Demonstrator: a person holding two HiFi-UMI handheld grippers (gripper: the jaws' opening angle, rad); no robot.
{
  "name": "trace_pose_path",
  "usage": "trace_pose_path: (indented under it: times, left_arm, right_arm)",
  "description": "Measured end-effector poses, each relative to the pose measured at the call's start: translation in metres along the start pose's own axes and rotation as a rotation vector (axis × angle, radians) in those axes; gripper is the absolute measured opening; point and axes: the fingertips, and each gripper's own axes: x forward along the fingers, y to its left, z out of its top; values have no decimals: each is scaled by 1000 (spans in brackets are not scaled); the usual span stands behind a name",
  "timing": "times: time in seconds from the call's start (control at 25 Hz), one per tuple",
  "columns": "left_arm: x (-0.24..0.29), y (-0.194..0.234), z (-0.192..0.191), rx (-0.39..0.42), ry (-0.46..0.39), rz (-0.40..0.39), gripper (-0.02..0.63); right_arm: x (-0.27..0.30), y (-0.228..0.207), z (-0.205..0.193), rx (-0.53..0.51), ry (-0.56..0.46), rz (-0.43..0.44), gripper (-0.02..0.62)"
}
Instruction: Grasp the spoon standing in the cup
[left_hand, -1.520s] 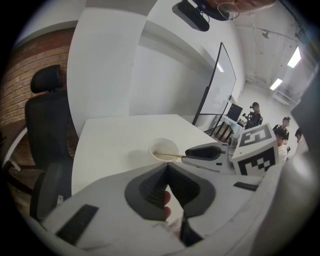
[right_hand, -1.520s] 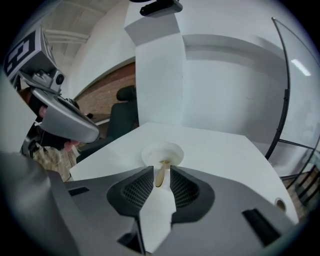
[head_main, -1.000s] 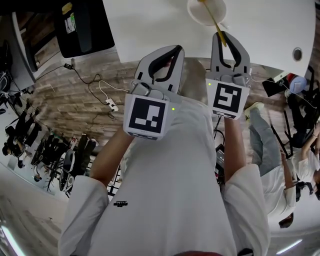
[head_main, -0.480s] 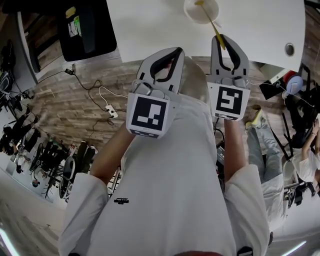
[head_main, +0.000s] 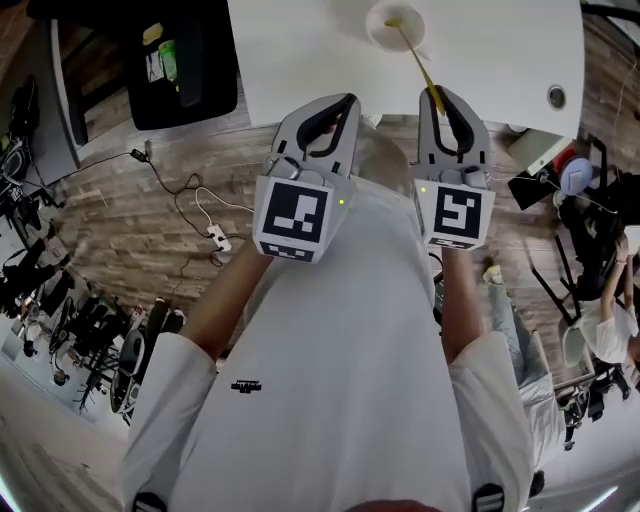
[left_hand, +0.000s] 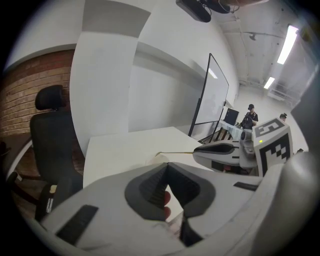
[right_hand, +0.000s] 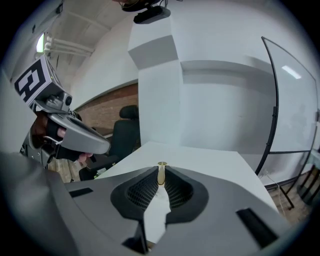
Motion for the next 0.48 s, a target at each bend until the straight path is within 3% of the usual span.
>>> trace_pose_path:
  times: [0.48]
  left_arm:
    - [-32,-1,21,-3,-81,25,-3]
  right_arm:
    - [-43,11,37,-25,-22,-15,40]
